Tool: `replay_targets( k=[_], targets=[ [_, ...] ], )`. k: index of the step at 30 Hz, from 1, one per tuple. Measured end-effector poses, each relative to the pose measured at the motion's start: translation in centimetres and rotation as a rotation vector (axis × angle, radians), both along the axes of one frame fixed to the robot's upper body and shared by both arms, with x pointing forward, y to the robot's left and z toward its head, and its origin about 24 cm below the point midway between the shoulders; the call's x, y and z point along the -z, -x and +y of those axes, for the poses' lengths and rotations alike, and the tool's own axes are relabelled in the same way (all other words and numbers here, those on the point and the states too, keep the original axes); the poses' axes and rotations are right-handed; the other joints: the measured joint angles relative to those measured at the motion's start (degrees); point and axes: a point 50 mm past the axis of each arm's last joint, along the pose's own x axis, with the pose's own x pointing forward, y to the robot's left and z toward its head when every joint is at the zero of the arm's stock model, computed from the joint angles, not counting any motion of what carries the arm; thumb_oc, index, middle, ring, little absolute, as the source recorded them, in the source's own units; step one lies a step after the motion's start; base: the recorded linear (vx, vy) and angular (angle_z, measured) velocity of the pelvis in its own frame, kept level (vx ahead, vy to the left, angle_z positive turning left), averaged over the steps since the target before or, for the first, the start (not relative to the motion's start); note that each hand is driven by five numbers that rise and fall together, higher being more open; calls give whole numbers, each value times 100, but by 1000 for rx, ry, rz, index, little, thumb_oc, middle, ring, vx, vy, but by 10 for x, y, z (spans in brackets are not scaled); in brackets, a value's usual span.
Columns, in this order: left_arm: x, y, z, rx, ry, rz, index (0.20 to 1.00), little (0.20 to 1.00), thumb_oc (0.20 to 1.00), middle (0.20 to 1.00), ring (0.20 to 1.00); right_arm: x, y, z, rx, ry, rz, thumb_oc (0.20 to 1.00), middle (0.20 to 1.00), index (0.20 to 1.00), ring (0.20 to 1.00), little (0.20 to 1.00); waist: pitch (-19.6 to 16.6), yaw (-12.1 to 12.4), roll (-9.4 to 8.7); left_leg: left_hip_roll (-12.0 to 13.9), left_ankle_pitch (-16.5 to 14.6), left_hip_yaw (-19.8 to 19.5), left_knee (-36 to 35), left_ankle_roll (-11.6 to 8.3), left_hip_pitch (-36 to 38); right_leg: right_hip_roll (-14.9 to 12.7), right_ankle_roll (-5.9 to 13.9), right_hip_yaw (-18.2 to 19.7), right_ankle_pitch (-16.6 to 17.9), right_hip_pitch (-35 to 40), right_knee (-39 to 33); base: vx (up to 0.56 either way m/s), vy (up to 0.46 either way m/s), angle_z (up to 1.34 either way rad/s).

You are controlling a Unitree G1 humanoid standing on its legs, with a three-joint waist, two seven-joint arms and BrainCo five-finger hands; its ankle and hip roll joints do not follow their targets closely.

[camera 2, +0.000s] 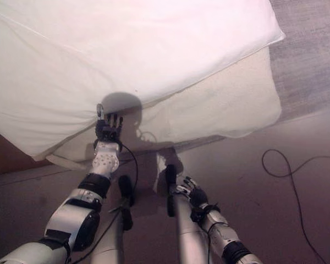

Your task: Make the bed

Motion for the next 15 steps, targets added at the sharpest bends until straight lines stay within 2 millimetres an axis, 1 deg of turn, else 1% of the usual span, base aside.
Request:
replay_targets(
  k=[2,4,6,9,13,15],
  targets=[
    [-3,-3,1,-1,-6,10,1000,1000,1000,1000,1000,0,0,1,-4,2,1,1000,1000,1000,1000,1000,-4,-3,-6,13,0,1,17,0,-15,-3,2,3,3,-8,3,0,0,0],
    [-10,-4,4,-9,-11,4,1000,1000,1000,1000,1000,1,1,2,-12,4,3,1000,1000,1000,1000,1000,-59,8,-63,20,-12,11,67,-8,-79,6,4,25,2,-71,9,2,8,-5],
    [-16,-5,3,-8,-11,-9,1000,1000,1000,1000,1000,1,2,3,-13,0,6,1000,1000,1000,1000,1000,-144,9,-131,18,-18,13,123,-7,-217,11,9,37,13,-198,10,0,0,0],
    [-17,-5,1,-8,-7,-9,1000,1000,1000,1000,1000,2,2,2,-11,2,8,1000,1000,1000,1000,1000,-146,19,-134,17,-14,12,131,-2,-244,2,14,36,38,-211,15,0,0,0],
    [-28,-3,-7,1,14,-72,1000,1000,1000,1000,1000,3,3,4,-13,-3,12,1000,1000,1000,1000,1000,-145,32,-134,3,-8,2,140,9,-248,-15,20,36,47,-206,31,0,0,0],
    [-36,0,-9,-1,25,-130,1000,1000,1000,1000,1000,3,4,3,-11,-3,14,1000,1000,1000,1000,1000,-146,47,-134,-1,-4,-5,139,15,-249,-20,21,34,47,-205,37,-3,-5,2]
  ],
)
